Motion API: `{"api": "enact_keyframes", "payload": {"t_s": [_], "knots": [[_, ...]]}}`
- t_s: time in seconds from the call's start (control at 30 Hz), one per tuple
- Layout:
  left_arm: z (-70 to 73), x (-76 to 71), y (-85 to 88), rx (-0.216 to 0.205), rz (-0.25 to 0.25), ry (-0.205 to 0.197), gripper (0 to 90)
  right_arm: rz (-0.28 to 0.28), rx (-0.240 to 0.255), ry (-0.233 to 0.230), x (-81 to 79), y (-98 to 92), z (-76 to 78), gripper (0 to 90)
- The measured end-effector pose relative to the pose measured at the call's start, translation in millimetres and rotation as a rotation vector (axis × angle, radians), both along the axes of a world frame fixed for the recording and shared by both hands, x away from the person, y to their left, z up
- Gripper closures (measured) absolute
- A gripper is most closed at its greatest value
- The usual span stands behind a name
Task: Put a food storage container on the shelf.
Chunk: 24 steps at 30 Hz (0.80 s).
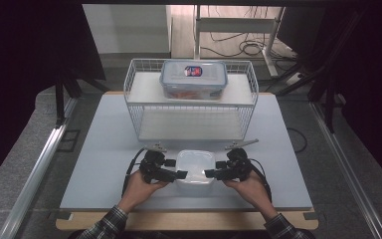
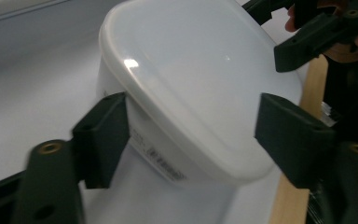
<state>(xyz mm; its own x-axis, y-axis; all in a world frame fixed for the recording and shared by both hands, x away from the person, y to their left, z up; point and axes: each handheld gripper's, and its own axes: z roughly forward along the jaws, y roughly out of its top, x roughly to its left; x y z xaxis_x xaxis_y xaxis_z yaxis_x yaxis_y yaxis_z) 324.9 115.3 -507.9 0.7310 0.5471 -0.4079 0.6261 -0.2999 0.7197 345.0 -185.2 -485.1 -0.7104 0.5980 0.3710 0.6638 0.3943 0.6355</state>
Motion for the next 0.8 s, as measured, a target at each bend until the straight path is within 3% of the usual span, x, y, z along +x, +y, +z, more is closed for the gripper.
{"api": "enact_keyframes", "payload": {"t_s": [0.1, 0.2, 0.37, 0.53, 0.67, 0.8], "knots": [[4.4, -6.2, 1.7, 0.013, 0.021, -0.02, 42.9, -0.012, -0.003, -0.012, -5.2, -4.0, 4.9, 50.0], [5.9, -11.1, 3.5, -0.004, 0.066, -0.037, 52.0, -0.04, -0.003, -0.01, -8.6, -5.1, 8.8, 58.4], [9.1, -14.9, 5.9, -0.018, 0.142, -0.081, 66.7, -0.11, 0.004, -0.073, -14.4, -4.7, 15.2, 70.0], [8.2, -15.3, 11.3, -0.059, 0.175, -0.073, 76.9, -0.149, 0.041, -0.096, -16.7, -6.3, 13.8, 78.5], [6.1, -15.2, 12.6, -0.069, 0.198, -0.064, 78.0, -0.159, 0.019, -0.148, -20.6, -1.8, 13.4, 78.5], [6.8, -16.6, 10.4, -0.047, 0.212, -0.084, 78.4, -0.166, 0.007, -0.186, -23.2, 1.0, 12.3, 78.5]]}}
